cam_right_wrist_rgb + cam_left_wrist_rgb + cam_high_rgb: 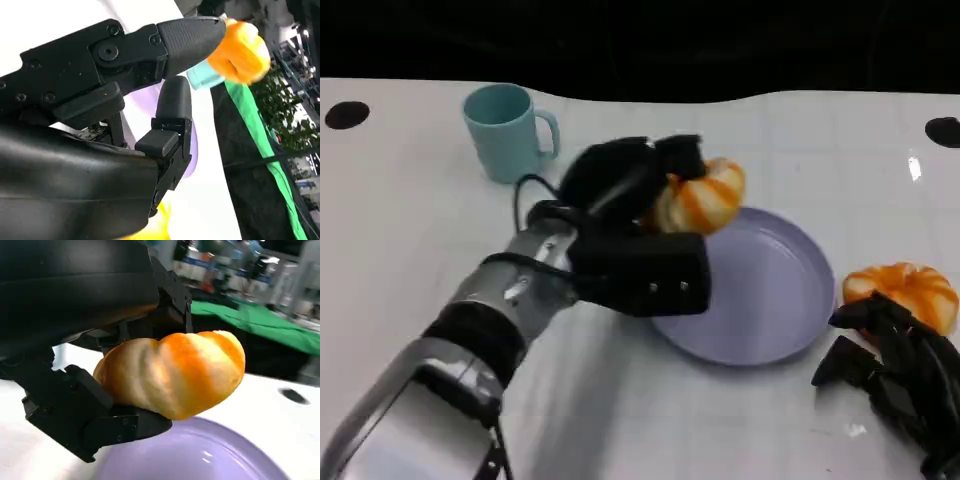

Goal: Grasp the bread from the table and place it into the plate.

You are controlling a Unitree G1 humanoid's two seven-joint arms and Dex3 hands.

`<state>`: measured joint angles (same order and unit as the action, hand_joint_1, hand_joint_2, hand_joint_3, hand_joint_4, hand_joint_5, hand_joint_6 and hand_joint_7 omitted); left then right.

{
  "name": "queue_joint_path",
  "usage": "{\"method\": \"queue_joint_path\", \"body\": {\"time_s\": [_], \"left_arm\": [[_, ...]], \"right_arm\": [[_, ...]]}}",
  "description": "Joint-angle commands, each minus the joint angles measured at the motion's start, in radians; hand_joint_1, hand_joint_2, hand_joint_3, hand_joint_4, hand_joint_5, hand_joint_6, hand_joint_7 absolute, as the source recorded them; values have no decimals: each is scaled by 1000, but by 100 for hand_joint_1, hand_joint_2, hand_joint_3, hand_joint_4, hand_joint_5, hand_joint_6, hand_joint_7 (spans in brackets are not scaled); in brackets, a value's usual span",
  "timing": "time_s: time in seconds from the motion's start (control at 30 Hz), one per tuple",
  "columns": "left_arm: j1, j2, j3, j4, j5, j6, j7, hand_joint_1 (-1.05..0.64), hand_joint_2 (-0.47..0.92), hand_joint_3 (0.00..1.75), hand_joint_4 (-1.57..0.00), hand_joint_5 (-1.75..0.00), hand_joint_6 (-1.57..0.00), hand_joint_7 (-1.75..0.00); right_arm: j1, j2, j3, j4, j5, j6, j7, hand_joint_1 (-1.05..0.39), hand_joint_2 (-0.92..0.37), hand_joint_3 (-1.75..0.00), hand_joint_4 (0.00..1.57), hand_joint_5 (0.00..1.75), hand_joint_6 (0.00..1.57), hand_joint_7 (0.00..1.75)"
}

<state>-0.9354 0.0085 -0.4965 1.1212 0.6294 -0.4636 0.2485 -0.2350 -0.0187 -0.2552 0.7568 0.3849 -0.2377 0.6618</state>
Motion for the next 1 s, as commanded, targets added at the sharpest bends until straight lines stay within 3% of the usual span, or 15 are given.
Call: {"method": "queue_joint_path", "body": {"time_s": [0.03, 0.33, 0.43, 0.47, 0.5, 0.57, 0.63, 0.67, 0.7, 0.77, 0.9, 1.0], "left_arm": [[-57, -19, -25, 37, 11, -15, -64, -19, 53, 120, -92, -175, -74, -175], [-94, -61, -63, 82, 34, 20, -110, -18, 50, 119, -90, -175, -74, -175], [-102, -68, -75, 91, 47, 42, -123, -17, 56, 107, -87, -175, -72, -175], [-102, -63, -75, 89, 45, 40, -135, -18, 58, 97, -83, -175, -69, -163], [-102, -60, -75, 87, 43, 39, -143, -21, 64, 78, -79, -175, -75, -126], [-106, -51, -81, 83, 46, 46, -172, -28, 79, 41, -71, -170, -83, -71], [-114, -42, -96, 80, 59, 56, -198, -34, 89, 23, -63, -158, -79, -46], [-122, -37, -107, 79, 69, 63, -217, -45, 91, 28, -52, -114, -68, -29], [-126, -33, -115, 78, 74, 67, -230, -53, 91, 33, -50, -87, -63, -19], [-133, -26, -124, 75, 84, 80, -260, -68, 92, 45, -40, -53, -51, -7], [-137, -20, -135, 67, 95, 93, -276, -76, 92, 52, -36, -38, -45, -2], [-145, -11, -162, 61, 121, 116, -291, -95, 92, 69, -19, -28, -34, 0]], "right_arm": [[17, -3, -10, 11, 22, 18, 27, -53, -92, -20, 63, 160, 60, 124], [16, -6, -11, 17, 29, 23, 43, -51, -92, -23, 64, 160, 58, 129], [16, -6, -12, 16, 34, 31, 47, -51, -92, -21, 64, 158, 57, 129], [16, -6, -13, 16, 36, 31, 49, -51, -92, -21, 64, 158, 57, 129], [16, -6, -14, 16, 38, 31, 50, -51, -92, -21, 65, 158, 57, 129], [17, -5, -15, 18, 41, 28, 53, -51, -92, -21, 65, 157, 58, 128], [18, -6, -14, 17, 41, 26, 55, -50, -92, -21, 66, 157, 58, 128], [19, -8, -13, 17, 39, 25, 56, -50, -92, -21, 65, 156, 58, 127], [19, -10, -12, 16, 37, 24, 56, -50, -92, -22, 65, 156, 58, 127], [20, -10, -12, 14, 37, 23, 55, -50, -92, -22, 65, 156, 57, 127], [22, -13, -9, 13, 30, 18, 50, -50, -92, -22, 65, 155, 58, 126], [23, -14, -6, 8, 23, 15, 41, -52, -92, -23, 65, 156, 59, 127]]}}
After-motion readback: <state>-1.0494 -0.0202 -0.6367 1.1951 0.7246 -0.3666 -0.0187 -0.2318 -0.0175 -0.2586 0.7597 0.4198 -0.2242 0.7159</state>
